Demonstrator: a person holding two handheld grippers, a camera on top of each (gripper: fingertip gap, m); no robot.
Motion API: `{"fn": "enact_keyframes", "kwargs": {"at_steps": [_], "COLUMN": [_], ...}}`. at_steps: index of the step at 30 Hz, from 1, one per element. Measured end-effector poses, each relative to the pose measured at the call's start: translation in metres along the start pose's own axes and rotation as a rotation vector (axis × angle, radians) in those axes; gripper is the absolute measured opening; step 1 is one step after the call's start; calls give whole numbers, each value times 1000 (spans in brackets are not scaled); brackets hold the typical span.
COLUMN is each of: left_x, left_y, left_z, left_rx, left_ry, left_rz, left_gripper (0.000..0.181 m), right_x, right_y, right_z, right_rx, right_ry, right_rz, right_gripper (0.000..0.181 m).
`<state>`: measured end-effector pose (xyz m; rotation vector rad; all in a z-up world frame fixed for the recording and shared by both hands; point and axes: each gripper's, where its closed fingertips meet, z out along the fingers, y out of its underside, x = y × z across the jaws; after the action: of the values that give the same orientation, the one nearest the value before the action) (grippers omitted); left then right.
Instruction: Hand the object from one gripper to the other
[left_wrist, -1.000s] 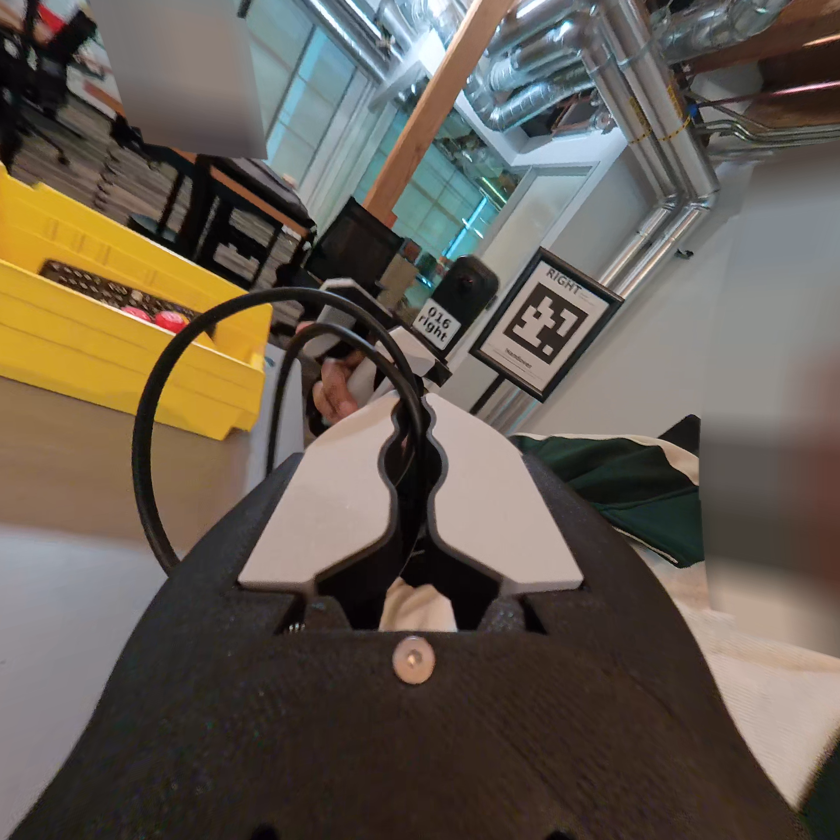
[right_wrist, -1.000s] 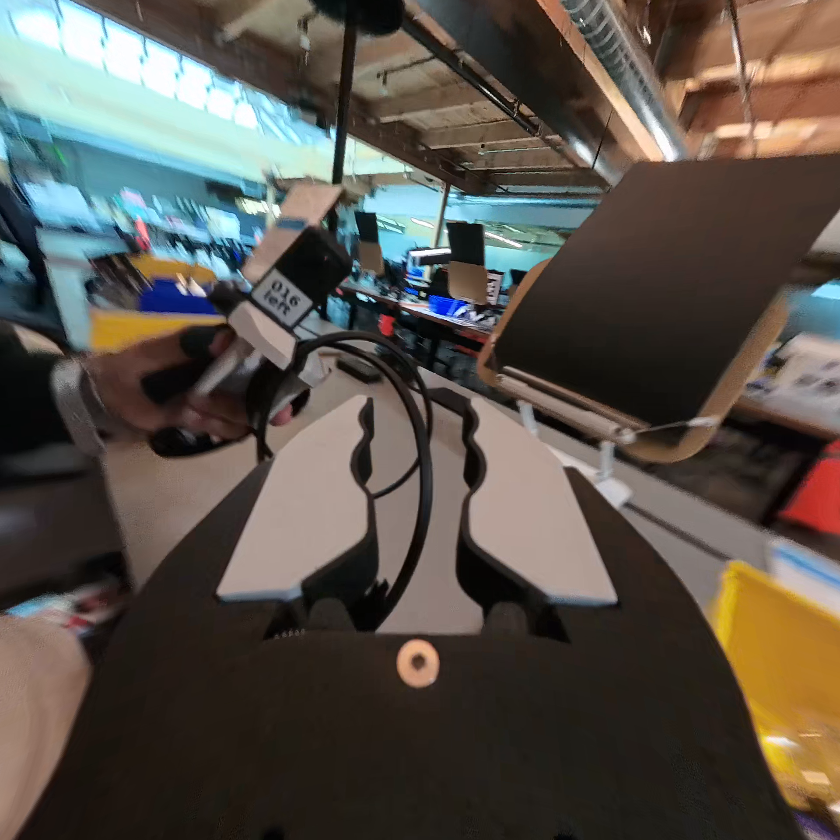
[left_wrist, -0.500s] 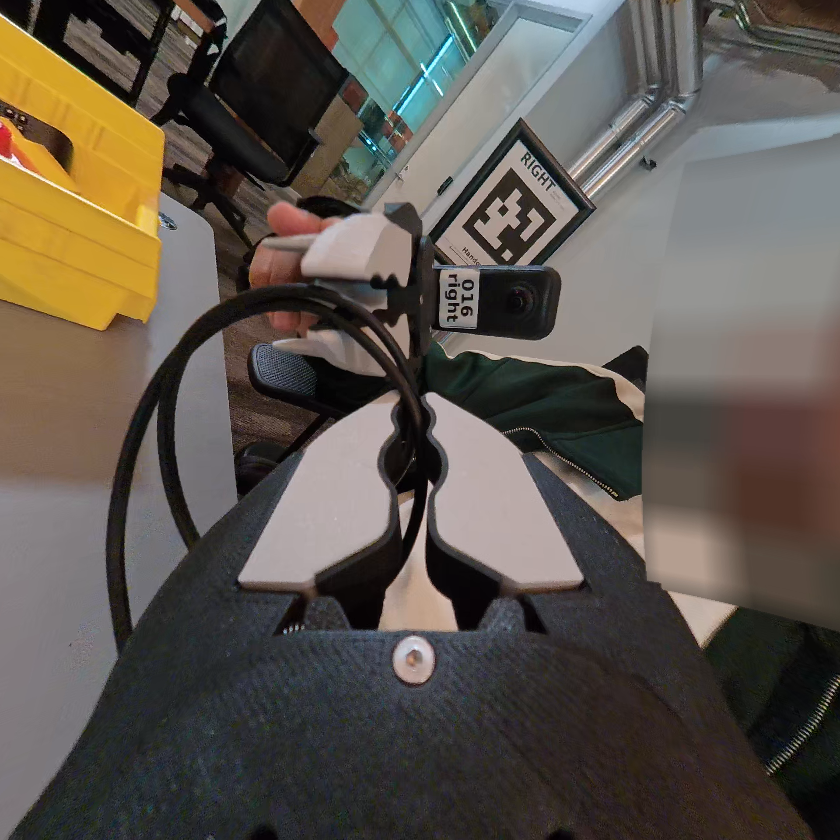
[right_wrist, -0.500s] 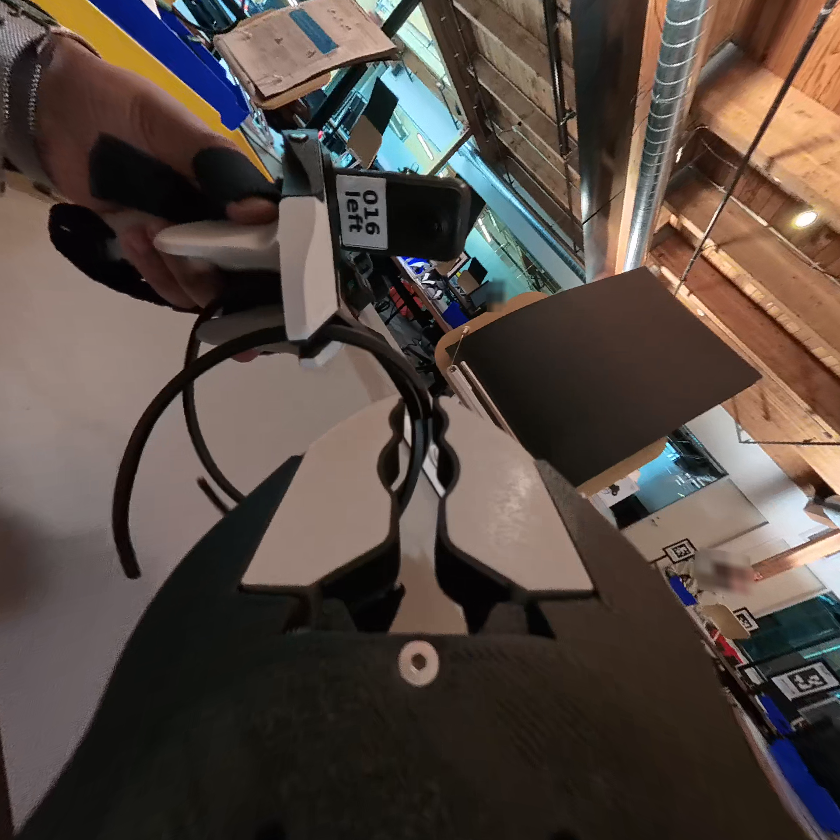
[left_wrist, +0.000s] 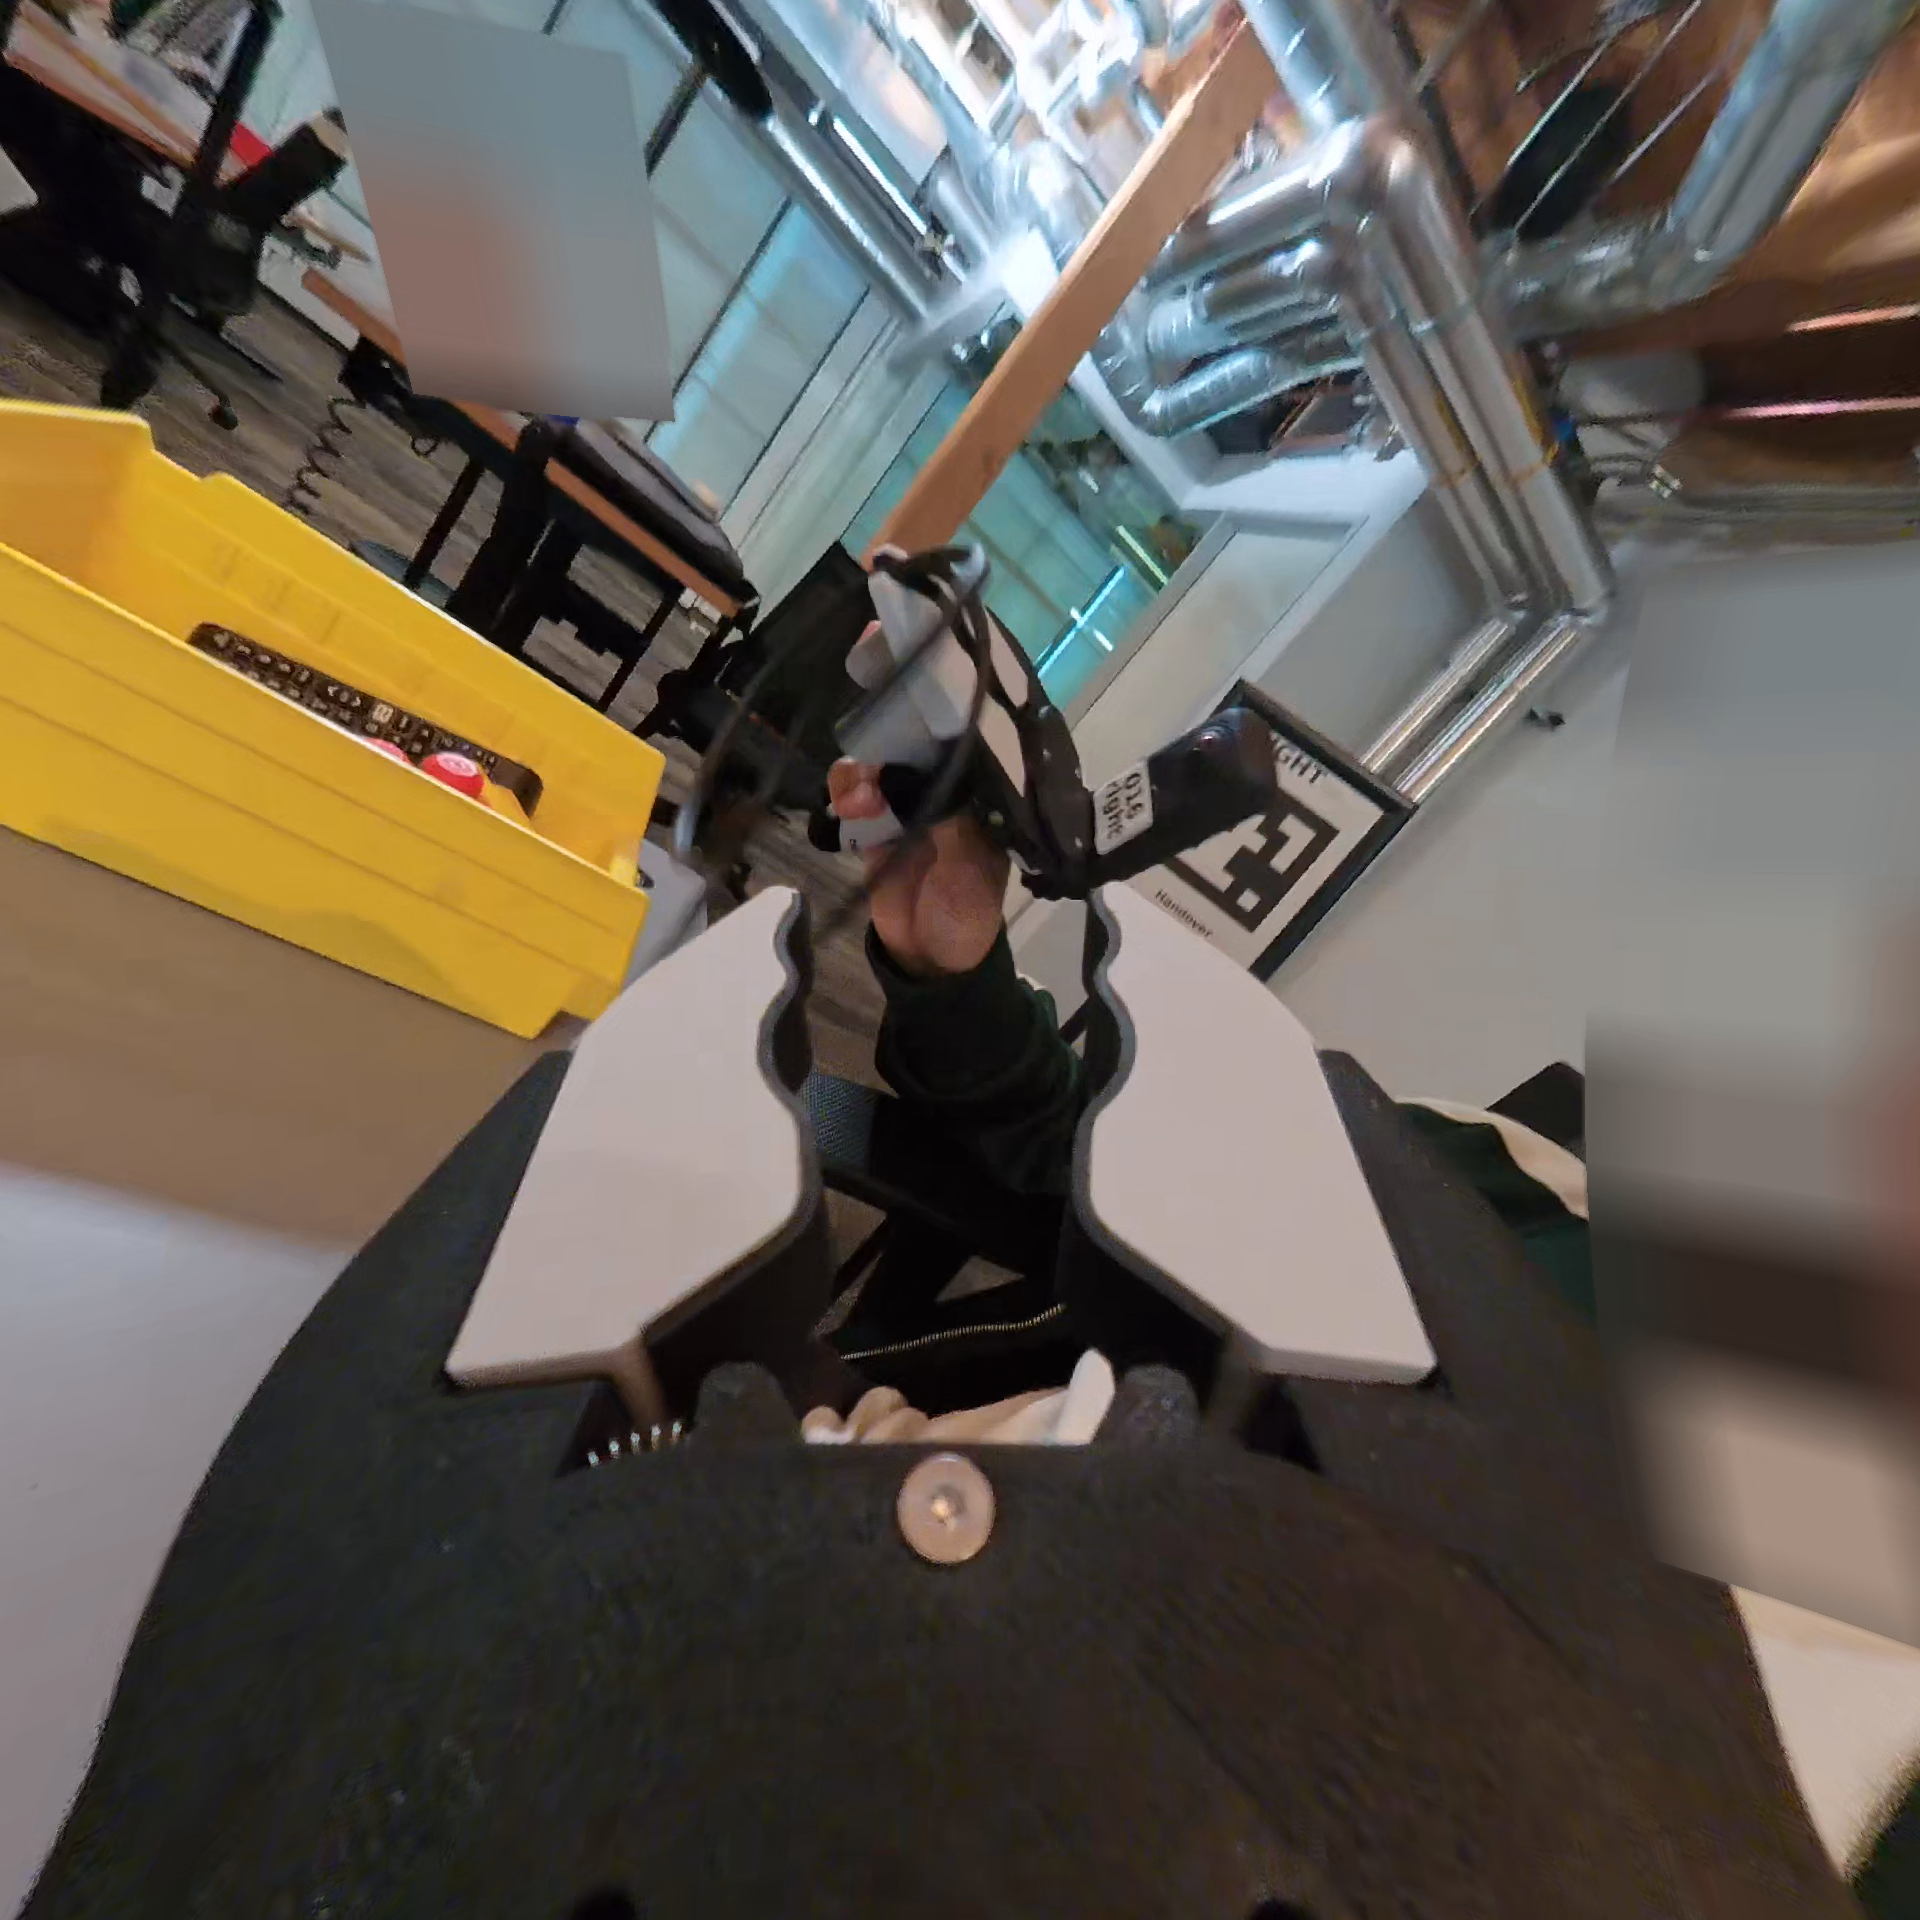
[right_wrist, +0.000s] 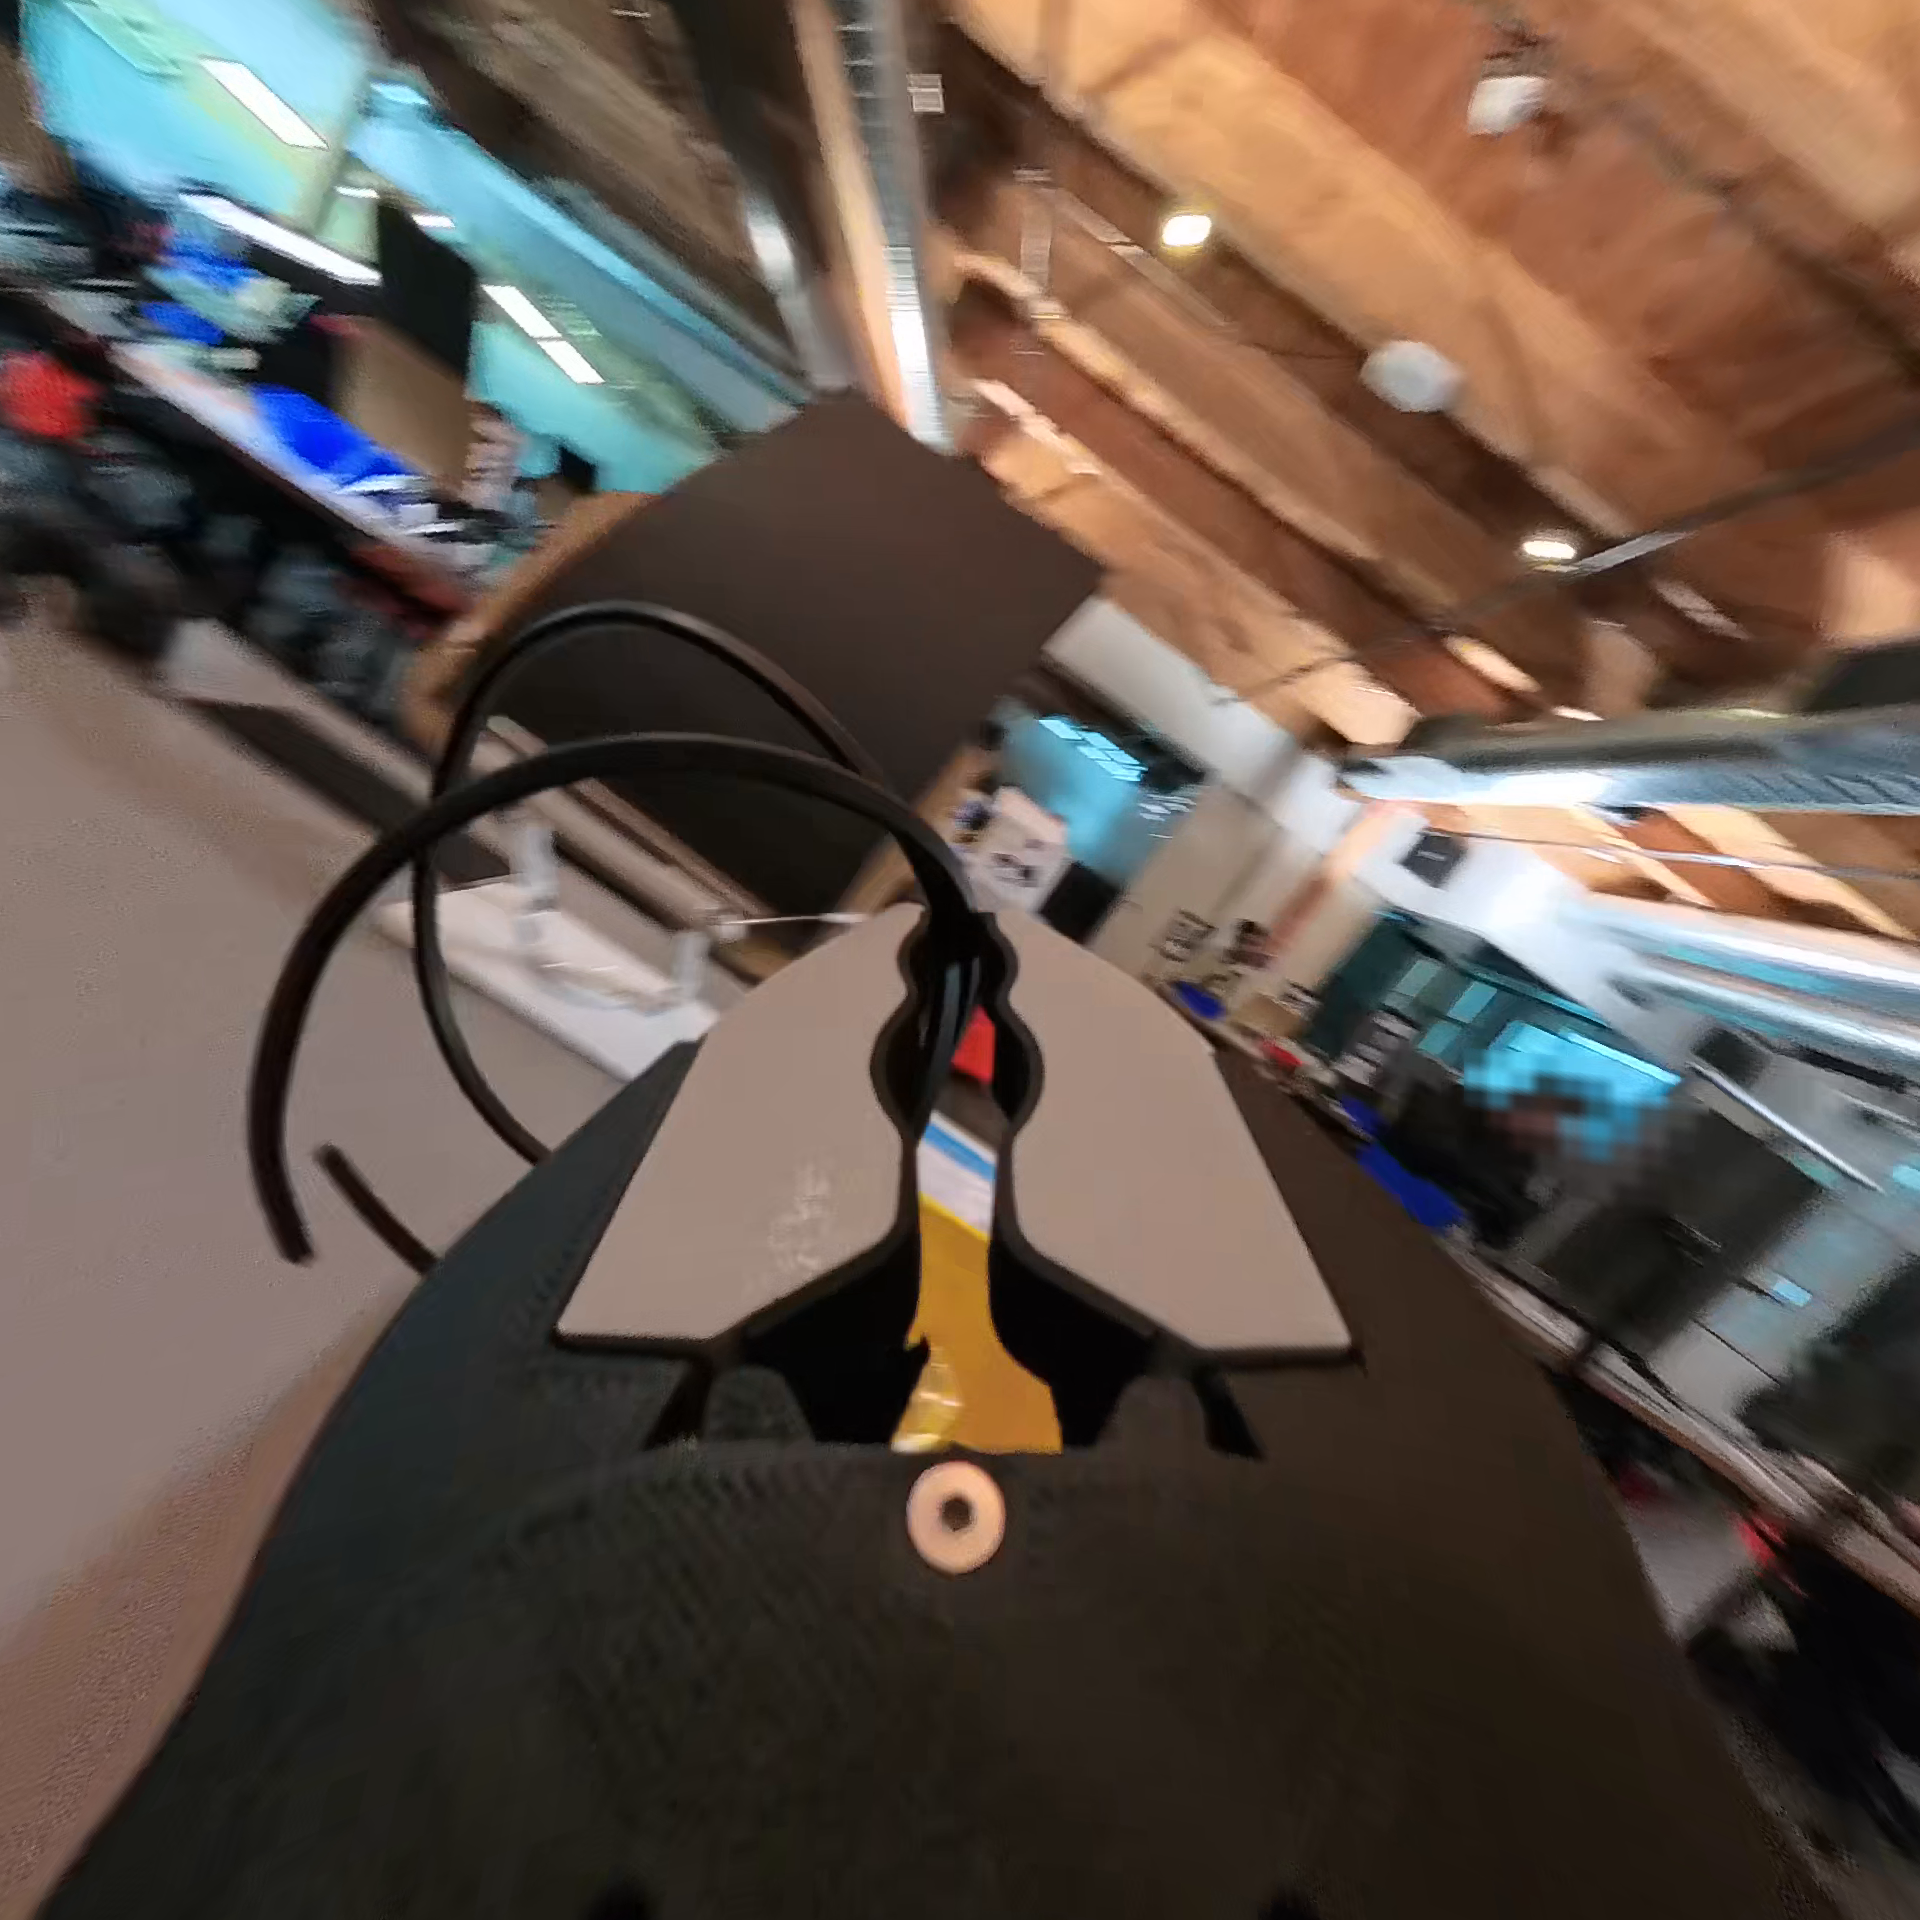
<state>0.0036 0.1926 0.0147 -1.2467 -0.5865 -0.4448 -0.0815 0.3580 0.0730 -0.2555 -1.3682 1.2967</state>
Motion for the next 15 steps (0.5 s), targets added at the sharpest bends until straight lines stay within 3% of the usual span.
{"fn": "enact_keyframes", "kwargs": {"at_steps": [4, 8, 9, 10, 12, 15], "left_x": [2, 4, 4, 4, 3, 1], "left_y": [-2, 7, 8, 8, 9, 7], "left_z": [0, 7, 8, 8, 8, 6], "left_rx": [7, -31, -33, -33, -31, -13], "left_ry": [23, 38, 44, 48, 55, 64], "left_rz": [-15, -28, -33, -39, -52, -75], "left_gripper": [48, 48, 48, 47, 47, 45], "right_x": [63, 83, 83, 79, 67, 64], "right_y": [50, 123, 147, 170, 199, 200], "right_z": [1, 3, 3, 4, 3, 3], "right_rx": [-121, -293, -380, -464, -595, -610], "right_ry": [178, 231, 240, 236, 204, 213], "right_rz": [81, 223, 270, 320, 360, 336], "right_gripper": [9, 10, 20, 51, 84, 88]}}
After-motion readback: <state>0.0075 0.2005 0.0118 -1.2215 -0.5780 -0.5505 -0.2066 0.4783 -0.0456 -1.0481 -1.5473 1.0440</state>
